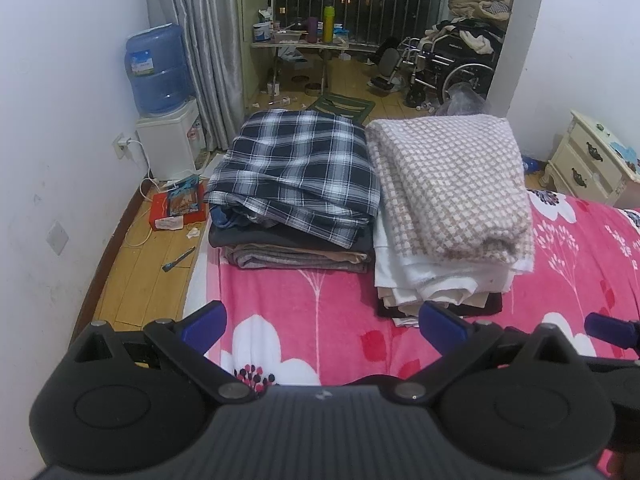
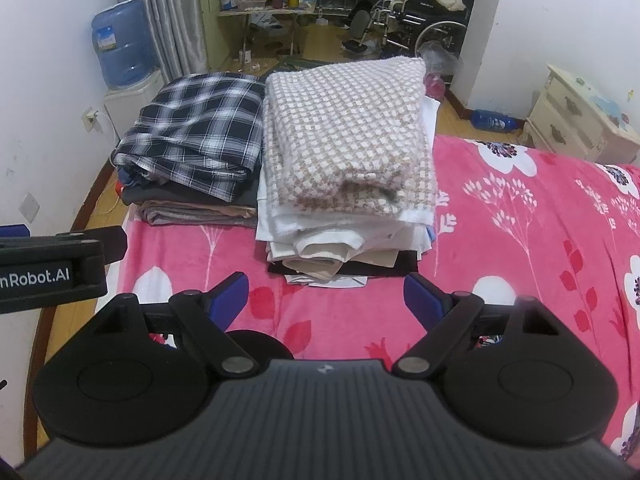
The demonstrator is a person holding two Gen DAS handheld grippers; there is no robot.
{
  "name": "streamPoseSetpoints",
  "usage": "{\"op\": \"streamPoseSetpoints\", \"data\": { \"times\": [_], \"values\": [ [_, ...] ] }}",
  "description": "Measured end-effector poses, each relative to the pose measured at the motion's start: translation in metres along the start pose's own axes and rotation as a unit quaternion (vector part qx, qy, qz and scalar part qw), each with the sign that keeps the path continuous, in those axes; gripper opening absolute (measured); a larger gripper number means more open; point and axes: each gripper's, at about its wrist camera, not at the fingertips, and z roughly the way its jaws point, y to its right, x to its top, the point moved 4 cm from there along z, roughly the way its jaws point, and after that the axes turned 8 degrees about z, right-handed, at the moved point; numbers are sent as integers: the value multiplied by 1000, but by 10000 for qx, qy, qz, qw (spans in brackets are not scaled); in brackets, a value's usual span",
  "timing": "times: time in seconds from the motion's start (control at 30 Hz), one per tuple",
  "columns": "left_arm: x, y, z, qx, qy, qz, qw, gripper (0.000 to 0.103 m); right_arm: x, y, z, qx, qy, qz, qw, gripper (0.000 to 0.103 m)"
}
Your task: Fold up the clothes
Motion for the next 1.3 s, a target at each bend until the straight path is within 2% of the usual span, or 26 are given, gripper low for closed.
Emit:
{"op": "streamPoseSetpoints", "data": {
  "times": [1.3],
  "values": [
    [5,-3,5,39,-9,97,9999,103,-1,2,6,28,-56,-26,10000,85]
  ]
}}
